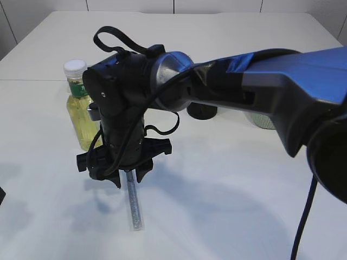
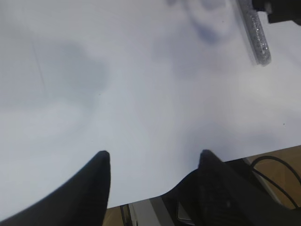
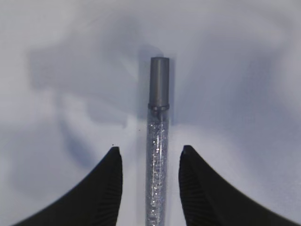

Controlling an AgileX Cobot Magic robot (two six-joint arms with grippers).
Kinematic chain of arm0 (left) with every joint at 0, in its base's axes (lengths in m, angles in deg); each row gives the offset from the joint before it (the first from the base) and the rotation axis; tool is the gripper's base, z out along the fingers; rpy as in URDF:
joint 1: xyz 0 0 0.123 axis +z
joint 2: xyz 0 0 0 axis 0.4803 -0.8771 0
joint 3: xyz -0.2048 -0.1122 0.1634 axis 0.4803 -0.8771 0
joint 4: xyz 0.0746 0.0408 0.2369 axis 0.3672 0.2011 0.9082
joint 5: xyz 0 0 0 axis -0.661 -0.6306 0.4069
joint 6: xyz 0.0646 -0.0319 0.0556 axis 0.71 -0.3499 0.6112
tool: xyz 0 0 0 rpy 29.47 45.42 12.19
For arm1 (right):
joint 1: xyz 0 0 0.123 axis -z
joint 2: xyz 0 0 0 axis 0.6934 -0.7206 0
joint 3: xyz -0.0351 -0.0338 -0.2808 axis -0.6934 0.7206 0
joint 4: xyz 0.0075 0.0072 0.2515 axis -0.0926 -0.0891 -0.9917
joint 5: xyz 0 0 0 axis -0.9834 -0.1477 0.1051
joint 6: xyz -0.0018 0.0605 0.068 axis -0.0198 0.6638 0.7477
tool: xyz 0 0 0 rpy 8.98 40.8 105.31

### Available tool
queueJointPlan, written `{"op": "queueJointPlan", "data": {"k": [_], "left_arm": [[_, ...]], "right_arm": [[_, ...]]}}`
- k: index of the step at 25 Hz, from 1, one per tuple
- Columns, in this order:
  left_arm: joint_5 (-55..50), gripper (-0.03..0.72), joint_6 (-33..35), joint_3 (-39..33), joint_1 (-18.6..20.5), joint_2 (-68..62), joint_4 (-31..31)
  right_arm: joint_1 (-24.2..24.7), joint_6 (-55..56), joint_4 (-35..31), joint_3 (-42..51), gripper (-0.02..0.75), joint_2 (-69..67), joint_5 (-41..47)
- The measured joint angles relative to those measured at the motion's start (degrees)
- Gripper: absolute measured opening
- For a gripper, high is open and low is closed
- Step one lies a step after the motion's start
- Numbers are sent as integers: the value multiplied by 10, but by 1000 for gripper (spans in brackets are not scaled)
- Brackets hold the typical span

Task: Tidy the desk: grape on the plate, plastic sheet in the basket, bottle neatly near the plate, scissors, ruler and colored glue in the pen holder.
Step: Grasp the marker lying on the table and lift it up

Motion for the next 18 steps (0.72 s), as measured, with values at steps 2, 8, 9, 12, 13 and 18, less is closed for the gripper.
{"op": "queueJointPlan", "data": {"k": [2,8,9,12,13,18], "left_arm": [[0,433,0,0,0,0,0],[1,433,0,0,0,0,0],[1,433,0,0,0,0,0],[1,433,0,0,0,0,0],[1,433,0,0,0,0,0],[1,433,0,0,0,0,0]], "right_arm": [[0,2,0,-2,330,-5,-1],[0,9,2,-4,330,-16,-2],[0,10,2,-4,330,-19,-2],[0,10,2,-5,329,-34,-2],[0,10,2,-5,329,-37,-2],[0,12,2,-6,322,-44,-2]]}}
